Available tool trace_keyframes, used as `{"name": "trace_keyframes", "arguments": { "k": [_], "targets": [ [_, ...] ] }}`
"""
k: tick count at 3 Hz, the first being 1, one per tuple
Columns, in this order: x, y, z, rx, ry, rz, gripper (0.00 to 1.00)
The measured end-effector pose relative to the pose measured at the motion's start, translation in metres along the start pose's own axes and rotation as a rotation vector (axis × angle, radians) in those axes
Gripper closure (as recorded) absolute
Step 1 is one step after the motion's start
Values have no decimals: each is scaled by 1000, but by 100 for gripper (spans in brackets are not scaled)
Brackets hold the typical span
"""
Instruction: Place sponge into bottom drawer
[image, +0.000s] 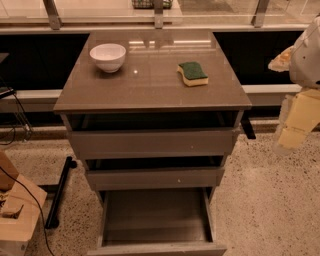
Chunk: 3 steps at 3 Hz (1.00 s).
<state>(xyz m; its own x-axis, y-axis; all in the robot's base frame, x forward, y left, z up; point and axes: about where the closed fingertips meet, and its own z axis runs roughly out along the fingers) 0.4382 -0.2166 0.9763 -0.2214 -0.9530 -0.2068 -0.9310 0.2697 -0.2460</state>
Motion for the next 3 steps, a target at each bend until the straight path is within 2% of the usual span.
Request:
{"name": "trace_keyframes", "arguments": {
  "k": [1, 2, 3],
  "targets": [
    [0, 0, 0, 0, 0, 0, 0],
    [-18, -5, 5, 22, -61, -10, 0],
    [-42, -24, 29, 32, -169, -14, 0]
  ]
}}
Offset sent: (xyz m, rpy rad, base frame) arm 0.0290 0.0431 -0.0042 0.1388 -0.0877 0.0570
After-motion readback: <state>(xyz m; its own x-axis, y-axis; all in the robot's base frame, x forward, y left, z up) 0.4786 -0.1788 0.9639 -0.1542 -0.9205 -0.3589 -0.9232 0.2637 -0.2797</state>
